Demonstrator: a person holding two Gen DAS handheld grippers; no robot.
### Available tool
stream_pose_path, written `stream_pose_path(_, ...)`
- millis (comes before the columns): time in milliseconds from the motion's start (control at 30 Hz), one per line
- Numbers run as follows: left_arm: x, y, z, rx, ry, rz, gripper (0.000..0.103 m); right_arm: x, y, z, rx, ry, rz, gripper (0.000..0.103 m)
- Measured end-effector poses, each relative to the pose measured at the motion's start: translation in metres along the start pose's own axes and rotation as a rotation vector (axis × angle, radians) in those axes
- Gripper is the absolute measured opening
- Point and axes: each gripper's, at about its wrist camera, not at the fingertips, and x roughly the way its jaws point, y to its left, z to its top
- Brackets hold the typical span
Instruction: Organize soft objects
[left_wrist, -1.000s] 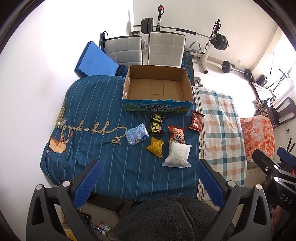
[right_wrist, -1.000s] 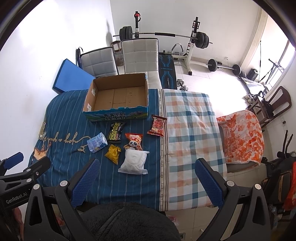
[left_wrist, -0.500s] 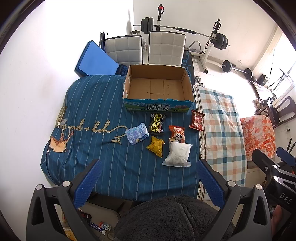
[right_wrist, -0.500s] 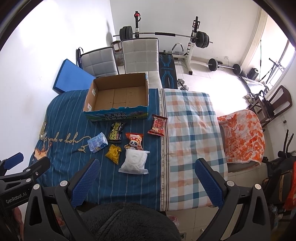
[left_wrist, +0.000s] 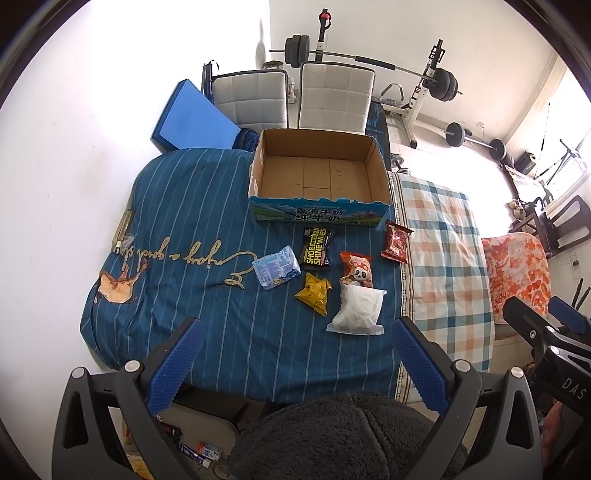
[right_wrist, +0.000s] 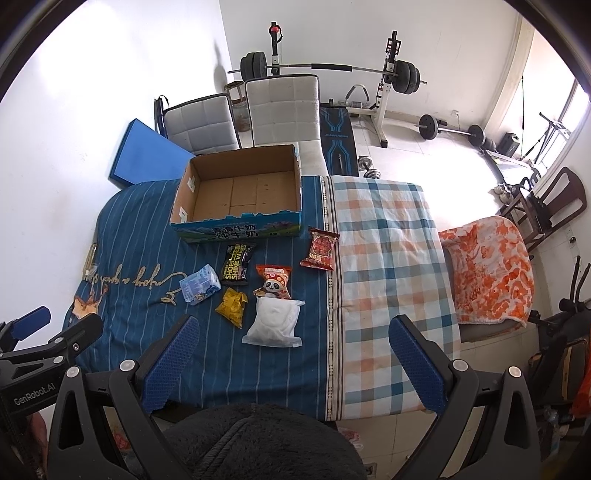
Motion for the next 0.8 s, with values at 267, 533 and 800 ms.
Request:
stream_pose_path(267, 0.052, 0.028, 0.008, -0.039, 0.012, 0.087, 0.103, 0.099, -0.015, 0.001, 0.103, 0.153, 0.059, 0.103)
stream_pose_path(533, 0.166, 0.065, -0.001, -0.087, 0.159, 0.146, 0.103, 0.288, -0.017, -0.021, 0.189, 0.402, 0.026, 0.103)
stream_pose_path(800, 0.262, 0.069, 0.003, 0.108, 0.239, 0.187, 0.103, 0.417, 0.015, -0.055, 0.104, 0.589, -0.013, 0.103)
